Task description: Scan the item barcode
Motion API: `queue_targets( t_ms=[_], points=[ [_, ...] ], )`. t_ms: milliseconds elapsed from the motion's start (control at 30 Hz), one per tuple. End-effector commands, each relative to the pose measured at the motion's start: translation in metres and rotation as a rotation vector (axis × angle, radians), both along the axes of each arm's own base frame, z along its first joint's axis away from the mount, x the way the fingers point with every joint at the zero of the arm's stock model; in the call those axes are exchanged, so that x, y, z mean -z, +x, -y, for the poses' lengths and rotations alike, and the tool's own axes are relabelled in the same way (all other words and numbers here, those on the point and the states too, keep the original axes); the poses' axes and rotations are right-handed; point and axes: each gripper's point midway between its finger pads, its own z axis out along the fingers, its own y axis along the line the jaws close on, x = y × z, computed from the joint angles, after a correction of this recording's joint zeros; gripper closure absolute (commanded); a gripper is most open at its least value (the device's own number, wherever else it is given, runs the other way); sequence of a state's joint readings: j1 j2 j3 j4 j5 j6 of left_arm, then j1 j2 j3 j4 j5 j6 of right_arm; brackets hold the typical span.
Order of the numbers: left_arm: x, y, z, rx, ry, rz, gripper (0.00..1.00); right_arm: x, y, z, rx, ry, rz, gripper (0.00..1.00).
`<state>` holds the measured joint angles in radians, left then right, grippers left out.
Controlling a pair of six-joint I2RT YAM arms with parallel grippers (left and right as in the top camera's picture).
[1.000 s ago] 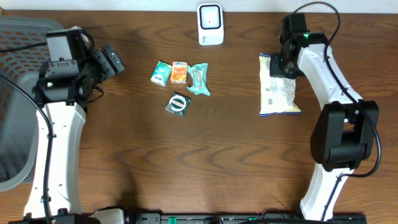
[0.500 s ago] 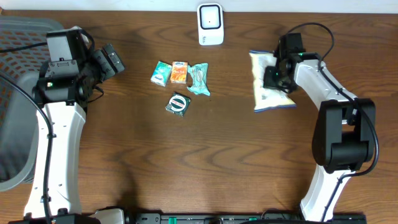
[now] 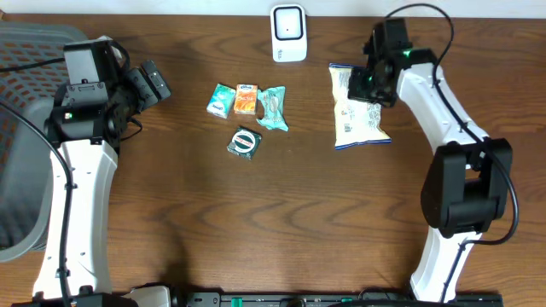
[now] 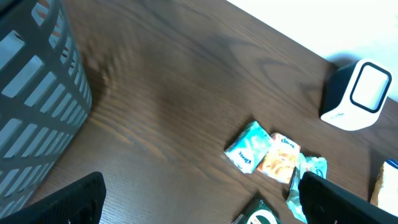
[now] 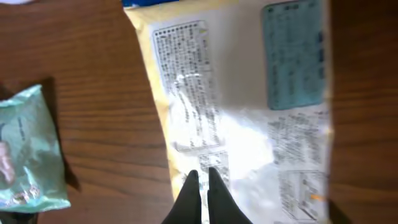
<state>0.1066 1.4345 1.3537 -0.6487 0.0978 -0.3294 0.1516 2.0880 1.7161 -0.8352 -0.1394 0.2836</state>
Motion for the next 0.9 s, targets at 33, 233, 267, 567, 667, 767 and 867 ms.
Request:
queue_targets(
  t_ms=[33, 233, 267, 567, 667, 767, 867],
  points=[
    [0.0, 0.0, -0.003, -0.011, 0.009, -0.002, 0.02, 0.01, -0.022, 0.021, -0.006, -0.126, -0.095, 0.99],
    [0.0, 0.0, -0.003, -0.011, 0.009, -0.002, 0.02, 0.046, -0.062, 0.029, -0.02, -0.205, -0.236, 0.98],
    [0.0, 0.0, -0.003, -0.011, 0.009, -0.002, 0.02, 0.054, -0.068, 0.028, -0.023, -0.206, -0.249, 0.97],
    [0.0, 0.0, -0.003, -0.011, 0.009, -0.002, 0.02, 0.067, -0.07, 0.027, -0.012, -0.199, -0.241, 0.98],
    [0.0, 0.0, -0.003, -0.011, 0.009, -0.003, 0.02, 0.046, -0.052, 0.024, -0.007, -0.191, -0.191, 0.89],
    [0.0, 0.0, -0.003, -0.011, 0.009, -0.002, 0.02, 0.017, -0.026, 0.027, 0.008, -0.184, -0.107, 0.64],
    [0.0, 0.0, -0.003, -0.011, 0.009, -0.003, 0.02, -0.006, 0.0, 0.036, 0.026, -0.177, -0.014, 0.43]
  ],
)
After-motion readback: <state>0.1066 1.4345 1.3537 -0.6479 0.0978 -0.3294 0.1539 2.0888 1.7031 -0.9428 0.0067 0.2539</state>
